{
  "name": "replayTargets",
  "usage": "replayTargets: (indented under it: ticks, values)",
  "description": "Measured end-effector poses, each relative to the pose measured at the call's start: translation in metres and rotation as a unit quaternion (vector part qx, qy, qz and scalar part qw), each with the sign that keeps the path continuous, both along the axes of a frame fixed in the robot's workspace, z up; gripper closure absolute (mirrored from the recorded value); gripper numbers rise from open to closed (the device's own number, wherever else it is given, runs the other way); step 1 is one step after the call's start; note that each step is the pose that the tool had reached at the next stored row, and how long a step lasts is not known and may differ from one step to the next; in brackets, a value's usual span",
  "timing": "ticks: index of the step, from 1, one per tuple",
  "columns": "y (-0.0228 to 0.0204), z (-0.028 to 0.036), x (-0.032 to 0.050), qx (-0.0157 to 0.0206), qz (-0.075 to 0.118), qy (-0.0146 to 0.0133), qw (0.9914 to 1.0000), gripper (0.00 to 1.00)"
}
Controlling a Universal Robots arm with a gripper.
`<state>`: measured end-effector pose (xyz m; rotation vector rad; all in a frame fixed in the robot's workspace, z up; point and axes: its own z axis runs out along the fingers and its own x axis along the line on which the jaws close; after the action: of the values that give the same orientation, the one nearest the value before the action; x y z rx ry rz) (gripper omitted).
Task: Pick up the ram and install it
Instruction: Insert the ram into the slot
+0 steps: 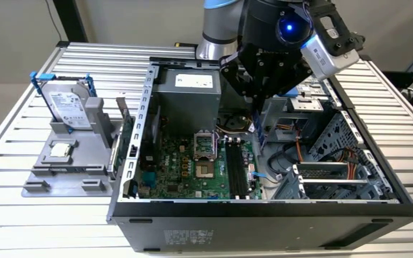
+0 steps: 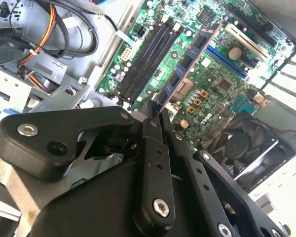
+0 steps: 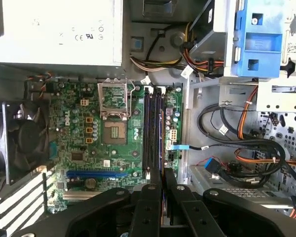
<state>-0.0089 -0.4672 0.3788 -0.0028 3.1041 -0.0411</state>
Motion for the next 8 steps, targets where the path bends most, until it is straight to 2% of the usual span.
replayTargets:
  ticks: [4, 8]
  values:
    - [0.0000, -0.0030, 0.0066, -0.0001, -0.003, 0.0000, 1.00000, 1.00]
    - [0.0000, -0.0098, 0.0115, -0.0002, -0.009, 0.0000, 0.99996, 1.00]
